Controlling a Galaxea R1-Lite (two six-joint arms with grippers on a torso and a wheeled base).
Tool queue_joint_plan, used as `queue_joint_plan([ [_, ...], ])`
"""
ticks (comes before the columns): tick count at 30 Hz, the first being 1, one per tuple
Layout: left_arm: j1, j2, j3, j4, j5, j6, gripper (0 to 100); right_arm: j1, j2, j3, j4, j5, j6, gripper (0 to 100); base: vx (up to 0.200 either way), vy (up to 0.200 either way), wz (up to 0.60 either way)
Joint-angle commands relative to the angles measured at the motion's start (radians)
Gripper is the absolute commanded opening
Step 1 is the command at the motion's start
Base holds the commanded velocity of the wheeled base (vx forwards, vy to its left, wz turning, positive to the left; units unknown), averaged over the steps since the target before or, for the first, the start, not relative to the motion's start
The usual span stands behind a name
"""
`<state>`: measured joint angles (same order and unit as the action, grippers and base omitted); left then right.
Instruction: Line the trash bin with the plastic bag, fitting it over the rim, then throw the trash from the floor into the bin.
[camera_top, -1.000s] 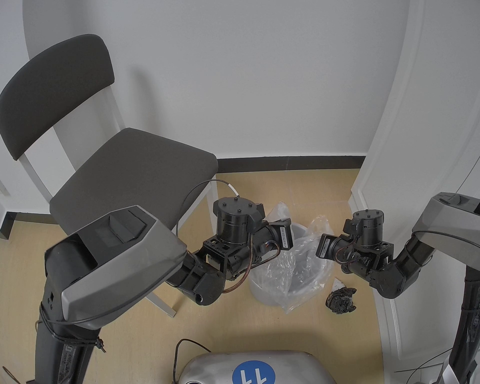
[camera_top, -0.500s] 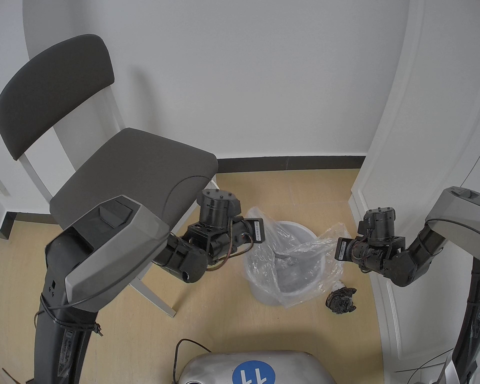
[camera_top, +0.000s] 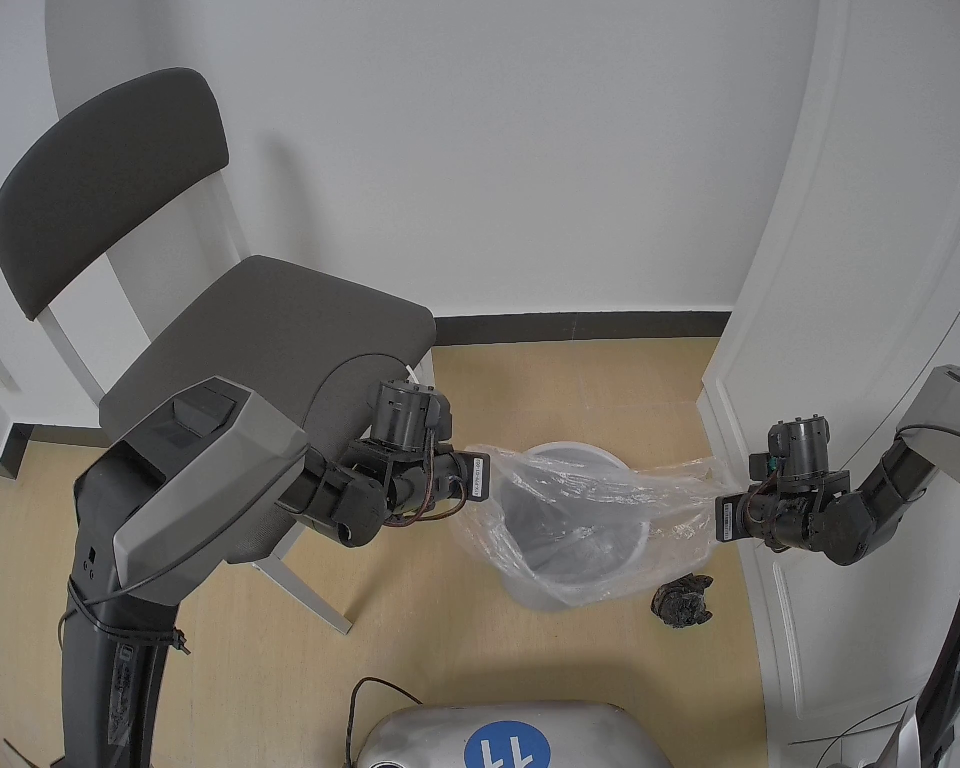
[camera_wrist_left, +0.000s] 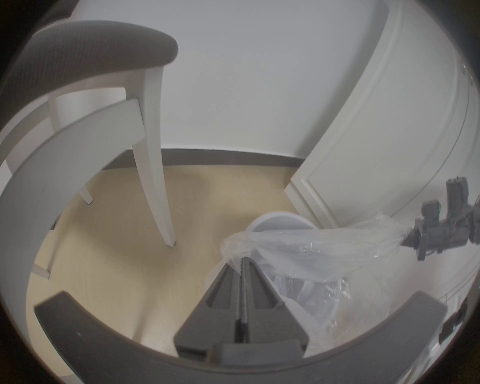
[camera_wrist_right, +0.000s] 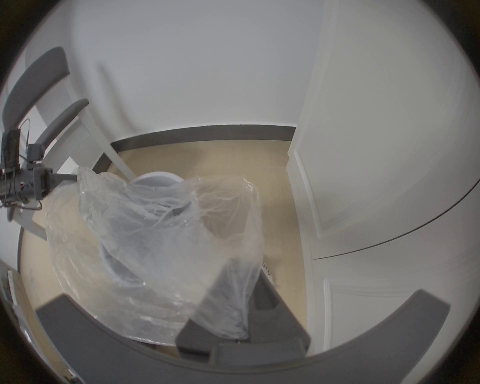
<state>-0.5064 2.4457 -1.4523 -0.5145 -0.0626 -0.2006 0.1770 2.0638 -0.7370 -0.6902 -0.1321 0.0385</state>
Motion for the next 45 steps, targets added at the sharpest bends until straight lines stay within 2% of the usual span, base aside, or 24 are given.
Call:
queue_joint_plan([
  [1, 0.000, -0.036, 0.024, 0.037, 0.000, 0.030, 0, -0.001, -0.028, 0.034, 0.001, 0.000, -0.029, 0, 0.000, 0.000, 0.00],
  [9, 0.000, -0.106, 0.082, 0.097, -0.008, 0.061, 0, 0.006, -0.083, 0.090, 0.005, 0.008, -0.089, 0, 0.000, 0.000, 0.00],
  [12, 0.000, -0.142, 0.119, 0.142, -0.011, 0.121, 0, 0.012, -0.099, 0.117, 0.005, 0.009, -0.127, 0, 0.000, 0.000, 0.00],
  [19, 0.000, -0.183, 0.147, 0.200, -0.013, 0.165, 0, 0.021, -0.122, 0.134, 0.006, 0.011, -0.147, 0, 0.000, 0.000, 0.00],
  [25, 0.008, -0.225, 0.148, 0.255, -0.014, 0.167, 0, 0.022, -0.192, 0.139, 0.084, 0.028, -0.149, 0, 0.000, 0.000, 0.00],
  [26, 0.009, -0.241, 0.152, 0.271, -0.014, 0.167, 0, 0.022, -0.218, 0.140, 0.118, 0.057, -0.149, 0, 0.000, 0.000, 0.00],
  [29, 0.012, -0.261, 0.162, 0.281, -0.014, 0.170, 0, 0.022, -0.248, 0.142, 0.158, 0.085, -0.150, 0, 0.000, 0.000, 0.00],
  [38, 0.016, -0.284, 0.191, 0.330, -0.016, 0.244, 0, 0.022, -0.251, 0.162, 0.184, 0.088, -0.221, 0, 0.000, 0.000, 0.00],
  [45, 0.014, -0.264, 0.181, 0.395, -0.083, 0.254, 0, 0.032, -0.177, 0.157, 0.184, 0.089, -0.229, 0, 0.000, 0.000, 0.00],
])
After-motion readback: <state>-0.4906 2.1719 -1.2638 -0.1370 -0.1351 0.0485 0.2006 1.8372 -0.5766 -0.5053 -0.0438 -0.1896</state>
